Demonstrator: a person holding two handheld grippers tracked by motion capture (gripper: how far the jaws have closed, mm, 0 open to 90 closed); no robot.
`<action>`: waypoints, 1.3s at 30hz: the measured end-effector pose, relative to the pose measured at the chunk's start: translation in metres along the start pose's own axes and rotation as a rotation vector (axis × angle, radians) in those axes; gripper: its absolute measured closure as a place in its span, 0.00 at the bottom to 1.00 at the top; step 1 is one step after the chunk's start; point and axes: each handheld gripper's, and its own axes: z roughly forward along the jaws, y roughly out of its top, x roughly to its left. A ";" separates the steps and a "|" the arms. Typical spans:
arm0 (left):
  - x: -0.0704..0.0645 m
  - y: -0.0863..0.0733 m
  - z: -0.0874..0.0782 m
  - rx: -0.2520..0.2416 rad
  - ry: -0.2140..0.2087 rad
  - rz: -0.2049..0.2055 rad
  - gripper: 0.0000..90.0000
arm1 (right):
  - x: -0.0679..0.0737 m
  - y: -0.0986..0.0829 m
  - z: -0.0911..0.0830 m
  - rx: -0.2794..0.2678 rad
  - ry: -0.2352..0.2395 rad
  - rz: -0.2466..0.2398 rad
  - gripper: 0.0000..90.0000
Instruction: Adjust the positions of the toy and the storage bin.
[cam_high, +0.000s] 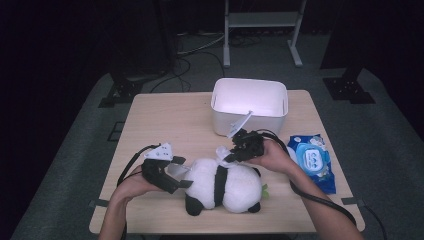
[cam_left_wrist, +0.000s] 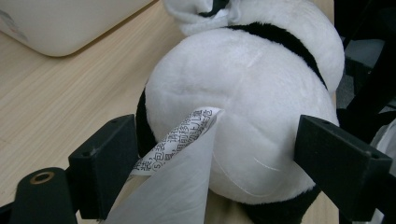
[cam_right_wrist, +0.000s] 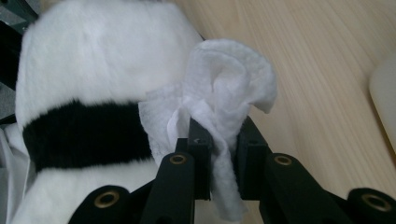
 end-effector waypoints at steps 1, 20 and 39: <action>0.000 0.000 0.000 0.001 -0.001 0.000 0.14 | 0.001 0.005 0.002 0.001 0.003 -0.012 0.87; 0.002 -0.002 0.002 0.002 -0.009 -0.016 0.12 | 0.020 0.044 0.008 -0.011 0.026 -0.105 0.87; 0.002 -0.003 0.004 -0.006 -0.026 -0.028 0.12 | 0.030 -0.017 -0.034 -0.018 -0.020 -0.064 0.87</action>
